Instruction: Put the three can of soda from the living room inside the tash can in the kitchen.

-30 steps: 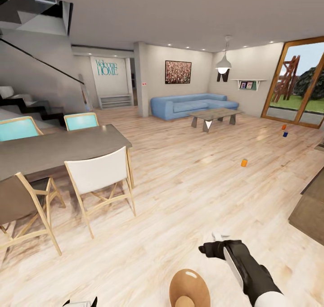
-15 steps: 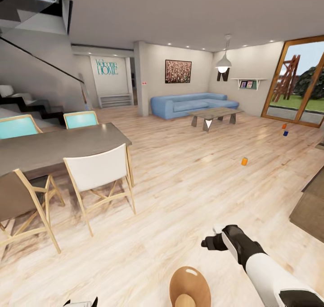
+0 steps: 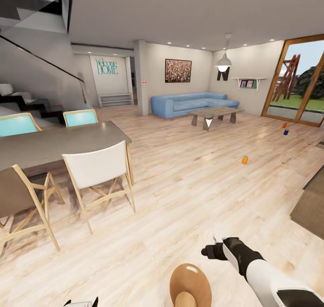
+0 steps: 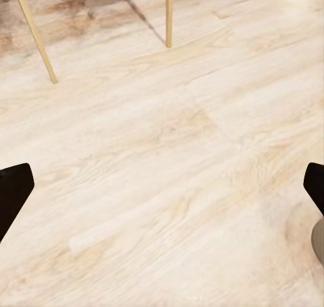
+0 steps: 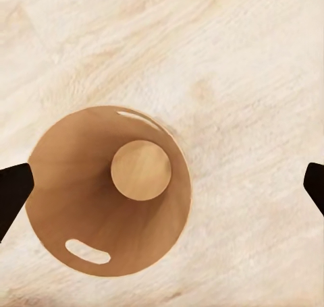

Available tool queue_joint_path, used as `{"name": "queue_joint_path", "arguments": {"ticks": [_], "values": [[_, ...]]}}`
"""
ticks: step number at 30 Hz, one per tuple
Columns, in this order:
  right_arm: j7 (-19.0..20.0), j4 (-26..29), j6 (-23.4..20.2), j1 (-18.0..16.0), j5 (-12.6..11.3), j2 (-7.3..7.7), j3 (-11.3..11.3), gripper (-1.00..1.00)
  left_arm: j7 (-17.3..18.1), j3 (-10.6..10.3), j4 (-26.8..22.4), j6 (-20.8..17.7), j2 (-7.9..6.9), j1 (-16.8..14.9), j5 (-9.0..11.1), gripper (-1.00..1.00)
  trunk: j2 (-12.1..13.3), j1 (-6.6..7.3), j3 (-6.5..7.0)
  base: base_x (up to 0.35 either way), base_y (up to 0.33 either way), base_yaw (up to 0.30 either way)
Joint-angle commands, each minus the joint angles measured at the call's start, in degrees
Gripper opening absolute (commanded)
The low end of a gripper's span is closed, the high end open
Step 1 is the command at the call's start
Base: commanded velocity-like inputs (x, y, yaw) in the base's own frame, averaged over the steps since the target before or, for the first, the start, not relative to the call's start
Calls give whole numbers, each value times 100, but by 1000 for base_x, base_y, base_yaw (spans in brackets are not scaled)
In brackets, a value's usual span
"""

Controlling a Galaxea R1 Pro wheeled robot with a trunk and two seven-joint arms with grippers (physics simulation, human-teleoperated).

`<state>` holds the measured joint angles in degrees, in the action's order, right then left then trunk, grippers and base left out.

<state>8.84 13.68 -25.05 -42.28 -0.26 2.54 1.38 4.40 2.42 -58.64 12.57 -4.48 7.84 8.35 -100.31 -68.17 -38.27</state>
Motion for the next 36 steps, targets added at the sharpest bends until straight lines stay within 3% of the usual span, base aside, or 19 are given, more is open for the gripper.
{"name": "queue_joint_path", "arguments": {"ticks": [1,11,36], "values": [[1,-14,13,0,0,0,-1,100,0,-1,0,0,0,0,0,100,-42,-23,-18,0,0,0],[4,-325,76,1,4,-3,-1,100,-1,-4,4,-6,0,-1,0,100,-443,-242,-198,0,0,0],[4,-366,341,1,-1,20,-13,100,-1,-10,11,-1,0,-2,0,100,-1445,-791,-647,0,0,0]]}}
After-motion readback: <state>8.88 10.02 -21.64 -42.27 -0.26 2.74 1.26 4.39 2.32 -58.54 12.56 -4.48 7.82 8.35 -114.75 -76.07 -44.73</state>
